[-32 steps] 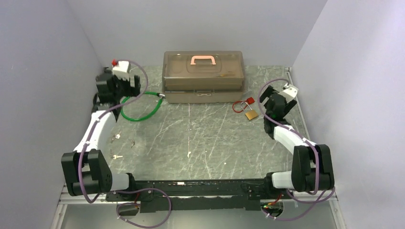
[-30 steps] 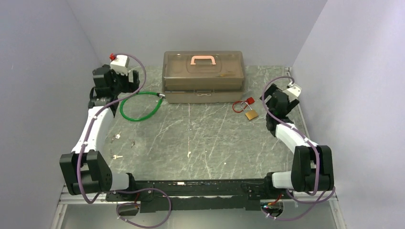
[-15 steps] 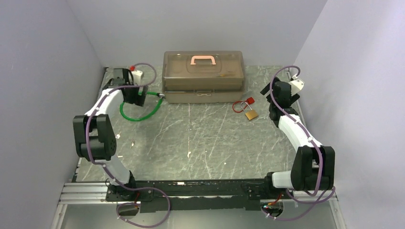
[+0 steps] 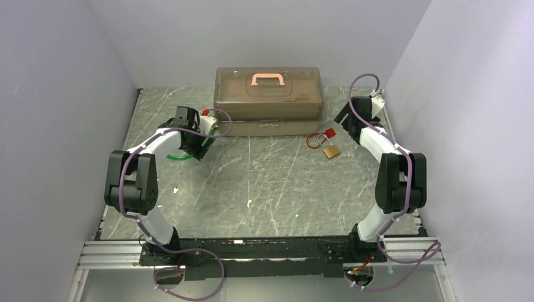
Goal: Unlock with the key
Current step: Move the lock to the center of the board.
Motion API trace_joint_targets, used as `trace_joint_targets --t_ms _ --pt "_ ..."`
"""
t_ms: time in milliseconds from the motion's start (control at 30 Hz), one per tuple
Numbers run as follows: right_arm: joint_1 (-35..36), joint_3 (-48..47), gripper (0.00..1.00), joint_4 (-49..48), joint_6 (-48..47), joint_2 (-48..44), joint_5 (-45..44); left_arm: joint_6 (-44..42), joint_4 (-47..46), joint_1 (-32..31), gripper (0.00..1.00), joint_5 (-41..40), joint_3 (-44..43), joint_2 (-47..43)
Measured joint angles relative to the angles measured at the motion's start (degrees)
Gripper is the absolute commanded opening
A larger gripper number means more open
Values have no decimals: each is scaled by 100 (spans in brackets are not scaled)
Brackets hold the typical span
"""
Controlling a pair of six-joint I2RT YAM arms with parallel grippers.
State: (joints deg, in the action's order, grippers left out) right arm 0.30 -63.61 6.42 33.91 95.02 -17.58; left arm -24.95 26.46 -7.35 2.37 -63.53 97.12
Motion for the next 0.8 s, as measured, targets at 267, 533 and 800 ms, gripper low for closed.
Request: trace_joint_targets --t_ms 267,533,800 --pt "0 -127 80 225 127 507 372 -122 -350 -166 77 -229 31 0" --pt "0 -127 79 232 170 511 487 -251 -326 -321 48 -326 -48 372" --pt "-37 -125 77 122 225 511 616 -356 -304 -326 37 -350 -48 560"
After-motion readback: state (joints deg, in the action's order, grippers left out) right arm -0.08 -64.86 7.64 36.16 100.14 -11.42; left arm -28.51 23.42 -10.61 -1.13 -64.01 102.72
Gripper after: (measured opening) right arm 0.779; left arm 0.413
